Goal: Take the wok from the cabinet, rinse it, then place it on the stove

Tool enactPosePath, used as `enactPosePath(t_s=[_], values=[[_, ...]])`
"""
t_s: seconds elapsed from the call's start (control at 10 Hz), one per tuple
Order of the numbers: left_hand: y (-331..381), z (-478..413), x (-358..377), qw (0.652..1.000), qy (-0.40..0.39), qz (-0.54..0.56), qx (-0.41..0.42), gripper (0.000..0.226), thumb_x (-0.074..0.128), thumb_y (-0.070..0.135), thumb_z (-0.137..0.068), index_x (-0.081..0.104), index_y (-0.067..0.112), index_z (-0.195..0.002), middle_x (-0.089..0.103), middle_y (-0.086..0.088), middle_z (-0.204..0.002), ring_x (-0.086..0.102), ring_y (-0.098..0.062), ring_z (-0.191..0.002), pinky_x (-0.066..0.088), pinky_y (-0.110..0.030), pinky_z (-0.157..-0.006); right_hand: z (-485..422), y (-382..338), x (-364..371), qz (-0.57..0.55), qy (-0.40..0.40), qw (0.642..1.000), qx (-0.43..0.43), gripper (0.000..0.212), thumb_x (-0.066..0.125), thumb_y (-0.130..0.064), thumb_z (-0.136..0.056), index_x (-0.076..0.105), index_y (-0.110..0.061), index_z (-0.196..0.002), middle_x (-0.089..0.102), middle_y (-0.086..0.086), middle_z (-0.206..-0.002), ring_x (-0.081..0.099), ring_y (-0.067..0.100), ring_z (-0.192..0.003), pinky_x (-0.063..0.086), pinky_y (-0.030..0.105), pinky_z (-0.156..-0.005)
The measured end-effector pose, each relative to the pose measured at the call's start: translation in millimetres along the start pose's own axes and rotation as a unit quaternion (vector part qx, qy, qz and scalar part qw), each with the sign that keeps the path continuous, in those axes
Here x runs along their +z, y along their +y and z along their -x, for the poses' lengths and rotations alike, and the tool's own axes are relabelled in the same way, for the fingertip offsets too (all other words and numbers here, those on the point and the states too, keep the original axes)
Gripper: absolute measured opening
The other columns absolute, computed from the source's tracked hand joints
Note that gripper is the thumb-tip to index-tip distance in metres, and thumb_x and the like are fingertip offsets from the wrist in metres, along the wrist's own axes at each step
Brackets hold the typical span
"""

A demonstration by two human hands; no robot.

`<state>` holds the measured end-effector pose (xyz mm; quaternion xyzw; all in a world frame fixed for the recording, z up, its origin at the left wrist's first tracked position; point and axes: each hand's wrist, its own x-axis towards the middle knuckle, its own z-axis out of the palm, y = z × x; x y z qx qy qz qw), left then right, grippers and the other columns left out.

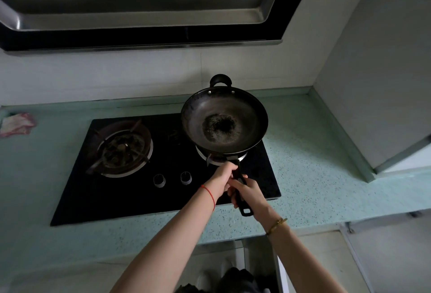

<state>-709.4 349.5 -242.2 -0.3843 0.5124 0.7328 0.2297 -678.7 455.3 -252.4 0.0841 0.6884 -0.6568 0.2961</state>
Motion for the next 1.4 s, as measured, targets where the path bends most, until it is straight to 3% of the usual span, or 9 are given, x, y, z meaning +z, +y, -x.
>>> enactPosePath(t_s=[0.1, 0.3, 0.5, 0.6, 0.7, 0.8, 1.1, 1.3, 1.4], values=[[-0.7, 0.6, 1.7, 1.000, -0.011, -0.008, 0.010, 0.022, 0.048, 0.022, -0.092, 0.044, 0.011, -0.074, 0.064, -0.009, -0.080, 0.056, -0.024, -0.074, 0.028, -0.025, -0.052, 1.2, 0.8, 0.4, -0.008, 0.010, 1.000, 0.003, 0.025, 0.063, -0.021, -0.096, 0.063, 0.002, -0.087, 0.063, 0.008, -0.062, 0.054, 0.015, -0.041, 0.046, 0.025, -0.038], [-15.1, 12.2, -4.1, 0.998, 0.044, -0.012, 0.037, 0.022, 0.067, 0.031, -0.087, 0.063, 0.010, -0.088, 0.055, -0.001, -0.060, 0.055, -0.012, -0.051, 0.043, -0.019, -0.041, 2.9, 0.0, 2.9, -0.005, 0.037, 0.999, -0.008, 0.027, 0.056, -0.022, -0.099, 0.059, 0.004, -0.105, 0.065, 0.013, -0.071, 0.058, 0.020, -0.047, 0.049, 0.028, -0.042], [-34.6, 22.6, -3.3, 0.992, -0.010, 0.121, 0.040, 0.039, 0.059, 0.032, -0.095, 0.066, 0.003, -0.119, 0.069, -0.007, -0.081, 0.065, -0.018, -0.067, 0.050, -0.021, -0.046, -0.6, 0.4, 1.9, -0.041, 0.065, 0.997, 0.000, 0.031, 0.040, -0.028, -0.105, 0.057, -0.003, -0.100, 0.061, 0.011, -0.073, 0.060, 0.015, -0.047, 0.046, 0.025, -0.038], [-38.4, 26.2, -2.6, 0.991, -0.021, 0.128, 0.040, 0.042, 0.053, 0.034, -0.097, 0.064, 0.005, -0.125, 0.068, -0.015, -0.108, 0.063, -0.021, -0.074, 0.046, -0.023, -0.047, -6.0, 4.9, 0.4, -0.040, 0.068, 0.997, 0.004, 0.035, 0.041, -0.030, -0.105, 0.060, -0.002, -0.112, 0.066, 0.013, -0.089, 0.067, 0.021, -0.068, 0.049, 0.025, -0.041], [-39.4, 27.2, 2.2, 0.991, -0.024, 0.131, 0.035, 0.044, 0.048, 0.037, -0.099, 0.061, 0.007, -0.129, 0.063, -0.017, -0.127, 0.063, -0.024, -0.082, 0.049, -0.025, -0.056, -11.4, 7.7, 0.3, -0.040, 0.071, 0.997, 0.015, 0.037, 0.044, -0.030, -0.103, 0.060, -0.003, -0.122, 0.068, 0.017, -0.112, 0.067, 0.031, -0.102, 0.060, 0.036, -0.068], [-40.2, 25.5, 4.4, 0.988, -0.037, 0.148, 0.024, 0.046, 0.047, 0.040, -0.099, 0.061, 0.009, -0.130, 0.062, -0.016, -0.131, 0.061, -0.028, -0.104, 0.048, -0.035, -0.085, -18.0, 10.9, 0.4, -0.052, 0.072, 0.996, 0.025, 0.036, 0.046, -0.027, -0.101, 0.061, -0.004, -0.123, 0.068, 0.018, -0.119, 0.064, 0.031, -0.112, 0.052, 0.047, -0.101], [-46.0, 15.1, 6.4, 0.981, -0.016, 0.191, 0.026, 0.048, 0.056, 0.043, -0.094, 0.064, 0.006, -0.124, 0.067, -0.017, -0.124, 0.064, -0.032, -0.115, 0.051, -0.045, -0.099, -21.3, 10.3, -0.6, -0.026, 0.070, 0.996, 0.039, 0.038, 0.046, -0.030, -0.100, 0.062, 0.000, -0.118, 0.067, 0.021, -0.117, 0.063, 0.033, -0.112, 0.050, 0.047, -0.102], [-53.0, 22.6, -0.8, 0.982, 0.067, 0.117, 0.129, 0.036, 0.056, 0.036, -0.096, 0.068, 0.007, -0.115, 0.073, -0.011, -0.109, 0.070, -0.022, -0.097, 0.056, -0.033, -0.087, -12.7, 7.4, -13.2, 0.048, 0.062, 0.996, 0.031, 0.042, 0.050, -0.036, -0.097, 0.064, -0.001, -0.115, 0.070, 0.020, -0.111, 0.067, 0.036, -0.106, 0.055, 0.050, -0.096], [-58.3, 33.9, -9.6, 0.968, 0.105, 0.094, 0.208, 0.037, 0.055, 0.031, -0.097, 0.060, 0.012, -0.129, 0.067, -0.004, -0.123, 0.064, -0.017, -0.108, 0.050, -0.031, -0.096, -0.5, 7.9, -25.4, 0.060, 0.097, 0.993, -0.006, 0.040, 0.048, -0.038, -0.098, 0.061, -0.007, -0.119, 0.069, 0.014, -0.112, 0.067, 0.030, -0.104, 0.054, 0.048, -0.097]])
